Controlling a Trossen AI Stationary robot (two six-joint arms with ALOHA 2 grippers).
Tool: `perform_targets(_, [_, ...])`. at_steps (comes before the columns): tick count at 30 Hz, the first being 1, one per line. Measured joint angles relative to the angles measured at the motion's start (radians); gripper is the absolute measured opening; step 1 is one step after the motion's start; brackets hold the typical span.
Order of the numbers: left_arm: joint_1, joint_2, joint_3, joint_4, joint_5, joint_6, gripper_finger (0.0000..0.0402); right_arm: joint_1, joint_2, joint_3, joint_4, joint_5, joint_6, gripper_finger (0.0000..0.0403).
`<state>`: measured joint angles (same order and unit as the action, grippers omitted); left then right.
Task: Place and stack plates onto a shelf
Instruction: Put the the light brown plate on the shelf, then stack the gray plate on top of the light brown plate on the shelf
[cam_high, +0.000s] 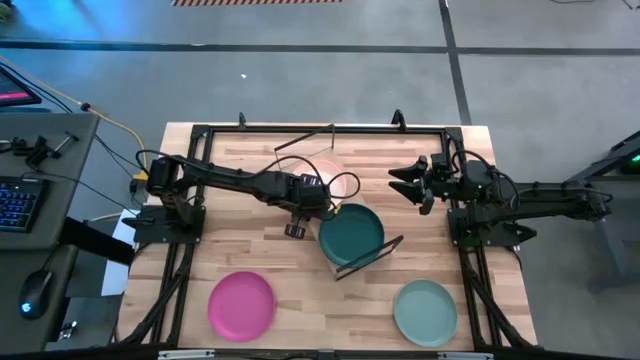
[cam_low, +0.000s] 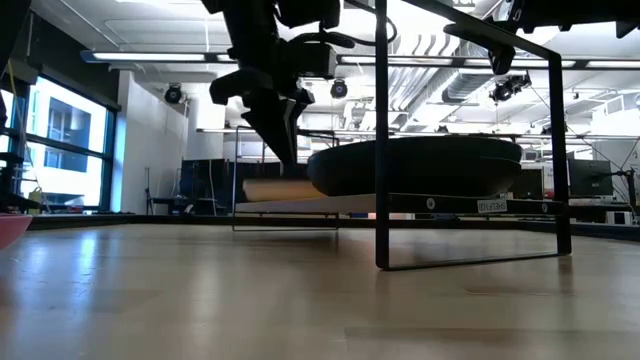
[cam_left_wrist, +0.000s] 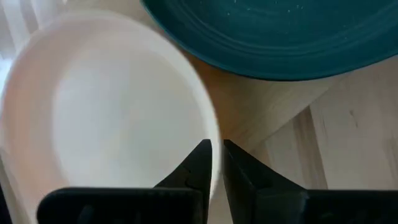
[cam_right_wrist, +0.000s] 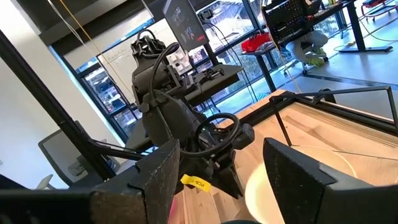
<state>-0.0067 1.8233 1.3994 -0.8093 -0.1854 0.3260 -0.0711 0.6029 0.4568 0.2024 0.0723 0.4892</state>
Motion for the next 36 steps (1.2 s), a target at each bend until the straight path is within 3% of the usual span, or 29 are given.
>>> perform_targets(8, [0.008,-0.003,0.008,-0.025,-0.015,-0.012,0.0064,0.0,0.0,0.0,0.0,0.0,0.0,0.0216])
perform_targets(14, [0.042,-0.005,0.132,-0.174,-0.015,-0.112,0.0118,0.0,0.0,0.0,0.001,0.0,0.003,0.0216])
perform_targets(19, [0.086,-0.099,0.159,-0.177,0.112,-0.306,0.0152,0.0,0.0,0.0,0.003,0.0,0.003,0.0216])
perform_targets(22, [0.096,-0.223,0.057,-0.031,0.141,-0.435,0.016,0.0,0.0,0.0,0.005,0.0,0.003,0.0216])
perform_targets(27, [0.053,-0.492,-0.236,0.38,0.147,-0.609,0.0161,0.0,0.004,0.0,0.042,0.0,0.003,0.0216])
perform_targets(36, [0.0,-0.848,-0.685,1.043,0.078,-0.759,0.0161,0.0,0.074,0.0,0.161,0.0,-0.003,0.0216])
